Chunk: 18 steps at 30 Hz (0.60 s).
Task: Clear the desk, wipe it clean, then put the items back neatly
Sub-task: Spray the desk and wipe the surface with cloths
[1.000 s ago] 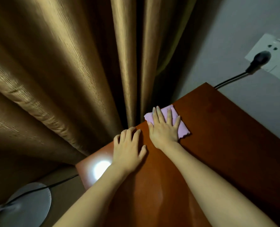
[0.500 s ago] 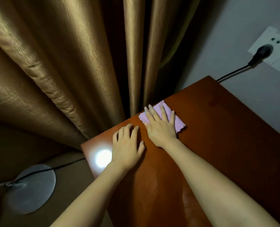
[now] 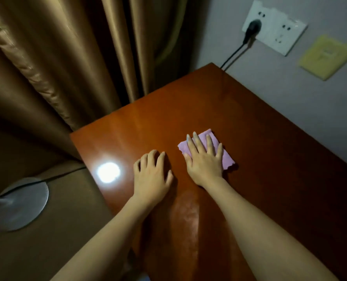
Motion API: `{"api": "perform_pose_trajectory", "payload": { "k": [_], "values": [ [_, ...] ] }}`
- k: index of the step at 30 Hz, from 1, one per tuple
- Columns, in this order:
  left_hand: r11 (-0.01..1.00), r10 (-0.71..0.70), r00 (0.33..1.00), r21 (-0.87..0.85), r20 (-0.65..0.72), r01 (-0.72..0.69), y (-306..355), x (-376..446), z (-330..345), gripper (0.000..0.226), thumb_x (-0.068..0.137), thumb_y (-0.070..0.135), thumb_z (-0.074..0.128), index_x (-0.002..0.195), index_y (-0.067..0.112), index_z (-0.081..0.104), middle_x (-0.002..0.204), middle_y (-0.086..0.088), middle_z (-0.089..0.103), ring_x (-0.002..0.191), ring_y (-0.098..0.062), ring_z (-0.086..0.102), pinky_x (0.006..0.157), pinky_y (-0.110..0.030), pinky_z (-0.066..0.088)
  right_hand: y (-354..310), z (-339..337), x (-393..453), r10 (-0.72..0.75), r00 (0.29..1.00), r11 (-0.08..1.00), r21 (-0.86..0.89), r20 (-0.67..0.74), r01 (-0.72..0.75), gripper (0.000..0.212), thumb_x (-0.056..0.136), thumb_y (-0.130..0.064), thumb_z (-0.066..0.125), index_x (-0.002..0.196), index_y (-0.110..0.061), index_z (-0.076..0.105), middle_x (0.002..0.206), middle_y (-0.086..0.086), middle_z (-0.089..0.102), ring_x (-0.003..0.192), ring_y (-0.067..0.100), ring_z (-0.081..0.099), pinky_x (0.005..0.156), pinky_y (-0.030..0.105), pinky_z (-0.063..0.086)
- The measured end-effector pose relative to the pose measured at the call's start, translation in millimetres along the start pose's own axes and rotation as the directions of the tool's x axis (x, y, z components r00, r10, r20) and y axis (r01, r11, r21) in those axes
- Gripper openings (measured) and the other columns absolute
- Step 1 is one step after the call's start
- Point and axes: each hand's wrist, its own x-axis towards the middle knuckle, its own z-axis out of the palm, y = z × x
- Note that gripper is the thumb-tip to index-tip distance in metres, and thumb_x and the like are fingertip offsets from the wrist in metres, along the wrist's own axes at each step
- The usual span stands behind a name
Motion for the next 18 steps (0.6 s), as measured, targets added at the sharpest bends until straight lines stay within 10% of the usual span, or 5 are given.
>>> {"api": "perform_pose_trajectory", "payload": {
  "k": [12,18],
  "values": [
    [0.993,0.119,0.987,0.014,0.107,-0.121,149,-146,29,0.059,0.096,0.045,0.037,0.148,0.022,0.023,0.153,-0.004,0.021,0.141,-0.024,0.018,0.113,-0.040,0.015,131,41,-197,0.180,0.984,0.982,0.060,-0.020,-0.178,0.060,0.093,-0.052,-0.006,0.149,-0.030,-0.014,0.159,-0.008,-0.013,0.146,0.026,-0.011,0.113,0.058,-0.002],
    [0.985,0.174,0.980,-0.005,0.097,-0.174,207,-210,46,0.055,0.086,0.041,0.047,0.133,0.012,0.052,0.136,-0.016,0.049,0.124,-0.036,0.046,0.100,-0.050,0.036,196,59,-289,0.294,0.955,0.953,0.086,-0.037,-0.290,0.060,0.095,-0.052,-0.003,0.150,-0.029,-0.009,0.159,-0.008,-0.010,0.147,0.026,-0.010,0.114,0.056,-0.003]
  ]
}}
